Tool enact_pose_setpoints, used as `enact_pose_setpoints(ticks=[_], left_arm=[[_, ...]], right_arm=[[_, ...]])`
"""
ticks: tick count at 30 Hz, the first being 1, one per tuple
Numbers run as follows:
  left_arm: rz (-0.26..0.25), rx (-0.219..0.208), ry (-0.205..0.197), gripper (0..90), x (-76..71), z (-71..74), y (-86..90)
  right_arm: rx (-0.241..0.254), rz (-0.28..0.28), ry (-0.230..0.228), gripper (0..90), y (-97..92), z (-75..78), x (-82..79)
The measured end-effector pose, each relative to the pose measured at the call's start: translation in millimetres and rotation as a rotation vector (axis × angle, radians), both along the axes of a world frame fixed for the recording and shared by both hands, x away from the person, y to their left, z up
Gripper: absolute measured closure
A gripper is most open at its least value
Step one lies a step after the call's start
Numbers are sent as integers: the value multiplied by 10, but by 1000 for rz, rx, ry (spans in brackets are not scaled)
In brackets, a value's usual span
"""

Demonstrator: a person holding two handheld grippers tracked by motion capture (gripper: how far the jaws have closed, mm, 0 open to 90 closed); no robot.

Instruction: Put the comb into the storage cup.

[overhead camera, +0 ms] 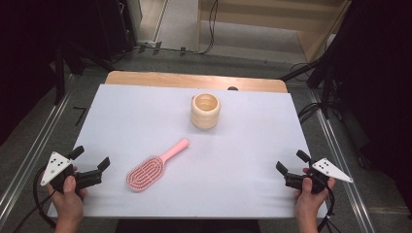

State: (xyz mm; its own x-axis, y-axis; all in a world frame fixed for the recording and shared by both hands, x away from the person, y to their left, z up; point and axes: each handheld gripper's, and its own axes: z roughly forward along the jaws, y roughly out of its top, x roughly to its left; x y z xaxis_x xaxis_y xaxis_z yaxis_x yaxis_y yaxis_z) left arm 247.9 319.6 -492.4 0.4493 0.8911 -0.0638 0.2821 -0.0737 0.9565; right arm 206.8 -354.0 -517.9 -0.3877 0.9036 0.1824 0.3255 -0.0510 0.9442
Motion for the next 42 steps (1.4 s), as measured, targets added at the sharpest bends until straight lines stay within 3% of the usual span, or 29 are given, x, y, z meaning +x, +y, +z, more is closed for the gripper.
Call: enact_pose_setpoints(ticks=[14, 22, 42], left_arm=[[3, -3, -8, 0, -26, -1, 0], [5, -7, -6, 0, -24, -1, 0], [3, 4, -10, 0, -30, 0, -10]], right_arm=[[-11, 6, 1, 0, 19, 19, -10], [-63, 28, 11, 0, 88, 84, 16], [-84, 154, 9, 0, 442, 491, 242]])
